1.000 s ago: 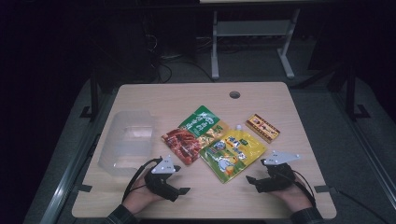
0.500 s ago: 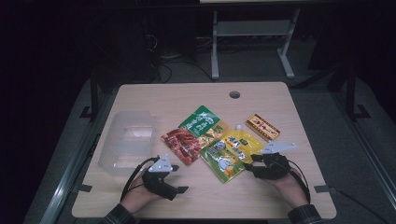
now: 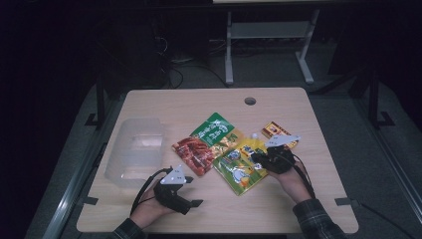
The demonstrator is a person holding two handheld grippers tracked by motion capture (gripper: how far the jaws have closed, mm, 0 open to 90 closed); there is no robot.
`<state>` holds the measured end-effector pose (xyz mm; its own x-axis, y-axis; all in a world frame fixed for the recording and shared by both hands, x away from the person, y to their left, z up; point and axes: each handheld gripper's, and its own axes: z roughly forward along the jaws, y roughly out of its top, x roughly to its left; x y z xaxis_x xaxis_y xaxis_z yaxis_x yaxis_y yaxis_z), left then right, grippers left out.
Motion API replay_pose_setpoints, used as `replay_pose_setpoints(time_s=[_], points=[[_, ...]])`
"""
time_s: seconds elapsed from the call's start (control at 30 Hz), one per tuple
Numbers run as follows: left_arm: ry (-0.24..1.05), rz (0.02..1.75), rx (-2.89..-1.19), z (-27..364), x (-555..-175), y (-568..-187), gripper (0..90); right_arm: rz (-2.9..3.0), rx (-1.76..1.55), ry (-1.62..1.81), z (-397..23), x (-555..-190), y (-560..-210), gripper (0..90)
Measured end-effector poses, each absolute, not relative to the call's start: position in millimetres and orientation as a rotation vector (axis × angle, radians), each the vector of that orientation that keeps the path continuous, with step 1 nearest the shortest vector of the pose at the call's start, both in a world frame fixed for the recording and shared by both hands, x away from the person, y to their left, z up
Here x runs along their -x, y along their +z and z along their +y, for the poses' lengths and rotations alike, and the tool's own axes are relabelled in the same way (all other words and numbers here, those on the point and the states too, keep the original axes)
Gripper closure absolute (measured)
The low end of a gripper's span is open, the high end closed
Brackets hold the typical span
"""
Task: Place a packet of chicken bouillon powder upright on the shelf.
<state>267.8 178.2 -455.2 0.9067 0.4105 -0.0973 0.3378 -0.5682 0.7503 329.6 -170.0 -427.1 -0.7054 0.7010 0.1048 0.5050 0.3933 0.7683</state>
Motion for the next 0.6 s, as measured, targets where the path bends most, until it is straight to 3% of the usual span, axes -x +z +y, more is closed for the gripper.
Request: replay_pose_setpoints(time_s=[0.6], points=[[0.115,0.529,-2.222,178.3,-268.6,-453.3,15.6,2.438,-1.060,1.211,-119.9,-389.9,-448.9,89.8]])
